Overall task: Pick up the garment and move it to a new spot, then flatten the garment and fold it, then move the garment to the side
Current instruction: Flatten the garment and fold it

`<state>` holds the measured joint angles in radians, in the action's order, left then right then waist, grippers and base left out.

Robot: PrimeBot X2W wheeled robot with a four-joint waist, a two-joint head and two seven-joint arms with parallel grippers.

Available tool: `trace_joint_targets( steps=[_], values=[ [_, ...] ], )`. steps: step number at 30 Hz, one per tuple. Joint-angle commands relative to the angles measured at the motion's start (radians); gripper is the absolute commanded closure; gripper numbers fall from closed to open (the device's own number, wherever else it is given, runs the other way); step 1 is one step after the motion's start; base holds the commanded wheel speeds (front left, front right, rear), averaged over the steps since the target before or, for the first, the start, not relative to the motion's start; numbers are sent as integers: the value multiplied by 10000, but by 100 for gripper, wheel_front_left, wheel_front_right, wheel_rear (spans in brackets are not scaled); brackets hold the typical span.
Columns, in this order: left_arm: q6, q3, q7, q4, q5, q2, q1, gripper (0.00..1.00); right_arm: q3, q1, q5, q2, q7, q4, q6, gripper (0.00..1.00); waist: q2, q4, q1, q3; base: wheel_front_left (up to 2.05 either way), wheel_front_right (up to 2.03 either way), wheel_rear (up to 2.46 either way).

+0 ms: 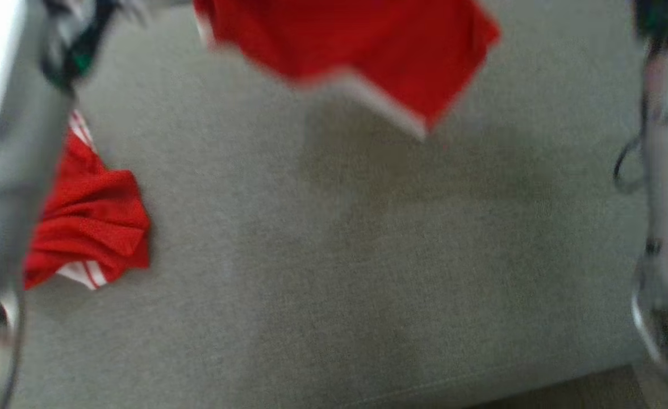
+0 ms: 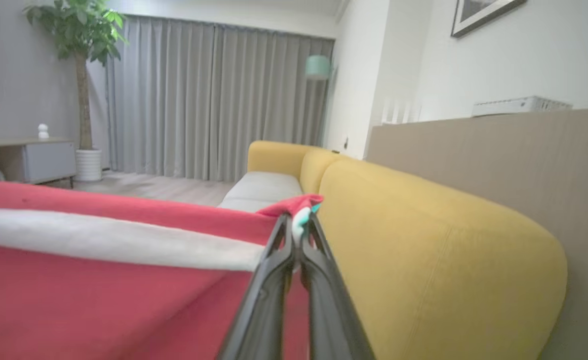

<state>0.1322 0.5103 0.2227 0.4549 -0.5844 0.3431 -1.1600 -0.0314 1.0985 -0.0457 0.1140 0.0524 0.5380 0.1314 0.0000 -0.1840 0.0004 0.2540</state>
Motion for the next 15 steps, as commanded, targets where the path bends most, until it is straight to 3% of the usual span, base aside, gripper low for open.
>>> trace_joint_targets(
  steps=[1, 8, 12, 15],
  values=[
    [-21, -498, -497, 207, 367, 407, -1428, 100, 191, 1273, 321, -259, -686, 347, -7, 100, 0, -396, -4, 1108, 0, 0, 0],
    [-28, -629, -2307, 2028, 244, -348, -2583, 100, 1185, 2603, 1291, -459, -2311, 2719, -7, 100, 0, -275, -4, 1351, 0, 0, 0],
    [-20, -56, -2978, 2514, -470, -829, -1844, 100, 1399, 2089, 1414, -452, -2536, 4163, -7, 100, 0, -100, -4, 1241, 0, 0, 0],
    [-18, 704, -3245, 2496, -995, -842, -810, 100, 1128, 1456, 1455, -165, -2455, 5157, -7, 100, 0, -40, -4, 1102, 0, 0, 0]
  ],
)
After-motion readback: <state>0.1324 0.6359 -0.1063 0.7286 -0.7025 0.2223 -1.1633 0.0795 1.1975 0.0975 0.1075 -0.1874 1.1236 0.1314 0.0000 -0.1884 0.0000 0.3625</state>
